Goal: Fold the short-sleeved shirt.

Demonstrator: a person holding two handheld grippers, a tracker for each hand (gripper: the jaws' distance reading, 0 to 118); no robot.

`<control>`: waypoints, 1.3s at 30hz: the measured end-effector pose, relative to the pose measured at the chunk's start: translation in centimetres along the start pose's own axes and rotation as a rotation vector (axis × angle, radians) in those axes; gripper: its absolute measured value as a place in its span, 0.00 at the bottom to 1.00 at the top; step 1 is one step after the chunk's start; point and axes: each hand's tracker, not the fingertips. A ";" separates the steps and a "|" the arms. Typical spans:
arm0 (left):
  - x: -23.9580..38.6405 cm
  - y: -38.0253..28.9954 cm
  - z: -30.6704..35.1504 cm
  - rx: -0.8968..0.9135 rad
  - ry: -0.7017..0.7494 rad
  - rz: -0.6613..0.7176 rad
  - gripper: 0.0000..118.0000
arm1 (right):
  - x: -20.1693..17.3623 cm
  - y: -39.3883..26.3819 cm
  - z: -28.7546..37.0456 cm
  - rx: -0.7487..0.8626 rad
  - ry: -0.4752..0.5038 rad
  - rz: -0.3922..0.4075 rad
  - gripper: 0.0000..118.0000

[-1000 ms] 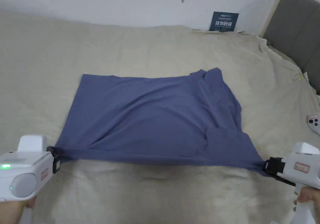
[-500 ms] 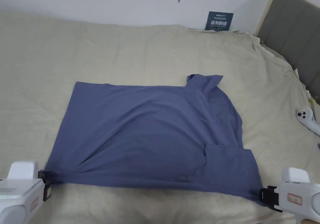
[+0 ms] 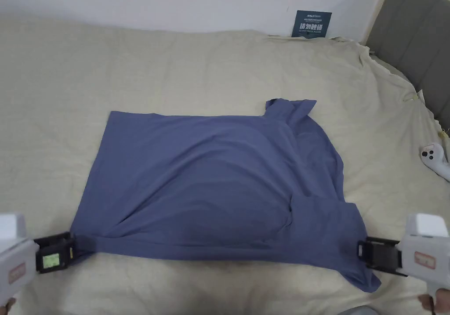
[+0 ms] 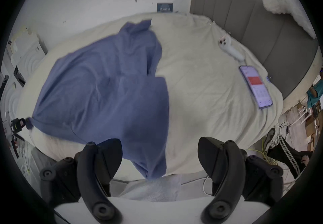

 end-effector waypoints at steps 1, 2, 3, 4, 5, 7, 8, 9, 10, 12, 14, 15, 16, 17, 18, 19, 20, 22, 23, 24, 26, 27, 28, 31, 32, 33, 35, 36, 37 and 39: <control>-0.4 0.8 0.9 0.031 -0.011 0.025 0.97 | 0.2 0.7 0.9 0.035 0.012 -0.020 0.79; -0.5 1.8 1.5 0.055 -0.020 0.044 0.97 | 0.3 1.5 1.8 0.075 0.006 -0.043 0.79; -0.4 2.7 2.1 0.080 -0.025 0.054 0.97 | 0.1 2.3 2.5 0.120 -0.007 -0.061 0.79; 0.0 3.7 2.6 0.111 -0.032 0.056 0.97 | -0.4 2.9 3.5 0.160 -0.010 -0.065 0.79; 0.5 4.6 3.3 0.148 -0.045 0.052 0.97 | -1.0 3.6 4.2 0.202 -0.011 -0.047 0.79; 1.7 6.3 4.3 0.220 -0.065 0.050 0.97 | -2.2 4.8 5.6 0.289 -0.019 0.007 0.79; 2.4 7.0 4.7 0.254 -0.071 0.059 0.97 | -3.0 5.2 6.3 0.332 -0.022 0.026 0.79; 3.1 7.4 5.0 0.284 -0.086 0.063 0.98 | -3.7 5.4 6.8 0.375 -0.023 0.033 0.81; 3.9 7.9 5.3 0.319 -0.099 0.070 0.99 | -4.4 5.6 7.2 0.419 -0.025 0.035 0.82; 5.6 8.3 5.4 0.385 -0.071 0.053 1.00 | -5.6 5.6 7.8 0.489 -0.028 0.039 0.87; 7.0 8.0 5.4 0.438 -0.040 0.012 1.00 | -6.6 5.1 8.3 0.550 -0.026 0.038 0.89; 7.8 7.8 5.4 0.460 -0.017 -0.007 0.99 | -7.2 4.7 8.4 0.573 -0.029 0.028 0.89; 8.4 7.5 5.5 0.483 0.012 -0.029 0.98 | -7.5 4.2 8.5 0.583 -0.028 0.021 0.88; 8.7 7.1 5.5 0.498 0.019 -0.056 0.94 | -7.8 3.6 8.6 0.598 -0.019 0.017 0.88; 9.0 6.7 5.6 0.503 0.006 -0.067 0.86 | -8.1 3.2 8.7 0.601 -0.008 0.019 0.85; 9.2 6.5 5.7 0.498 -0.018 -0.067 0.78 | -8.3 2.7 8.7 0.605 0.002 0.021 0.77; 9.4 6.2 5.7 0.494 -0.041 -0.071 0.68 | -8.4 2.3 8.8 0.615 0.010 0.020 0.64; 9.6 5.9 5.5 0.465 -0.064 -0.086 0.38 | -9.0 1.5 8.9 0.630 0.015 0.024 0.23; 9.8 5.6 5.5 0.460 -0.067 -0.099 0.22 | -9.2 1.3 8.9 0.631 0.016 0.025 0.08; 10.0 5.3 5.4 0.462 -0.070 -0.110 0.18 | -9.1 1.3 8.7 0.635 0.016 0.022 0.06; 10.1 5.0 5.3 0.461 -0.068 -0.117 0.12 | -9.0 1.0 8.7 0.639 0.027 0.010 0.04; 10.0 4.9 5.4 0.459 -0.076 -0.115 0.05 | -8.9 1.1 8.6 0.633 0.033 0.012 0.02; 9.9 4.8 5.4 0.455 -0.092 -0.109 0.01 | -8.7 1.1 8.4 0.631 0.036 0.017 0.00; 9.9 4.8 5.4 0.447 -0.099 -0.106 0.00 | -8.5 0.9 8.2 0.621 0.036 0.023 0.00; 9.9 4.6 5.5 0.451 -0.098 -0.105 0.00 | -8.4 0.9 8.1 0.621 0.039 0.015 0.00; 9.8 4.6 5.6 0.455 -0.098 -0.098 0.00 | -8.3 0.9 8.1 0.621 0.043 0.007 0.00; 9.8 4.6 5.7 0.452 -0.106 -0.083 0.00 | -8.0 1.0 8.2 0.621 0.045 -0.005 0.00; 9.8 4.6 5.7 0.453 -0.105 -0.083 0.00 | -8.0 1.0 8.2 0.622 0.045 -0.007 0.00; 9.8 4.5 5.7 0.452 -0.103 -0.087 0.00 | -7.8 1.1 8.2 0.621 0.046 -0.011 0.00; 9.9 4.5 5.8 0.453 -0.104 -0.090 0.00 | -7.3 1.4 8.1 0.613 0.048 -0.015 0.00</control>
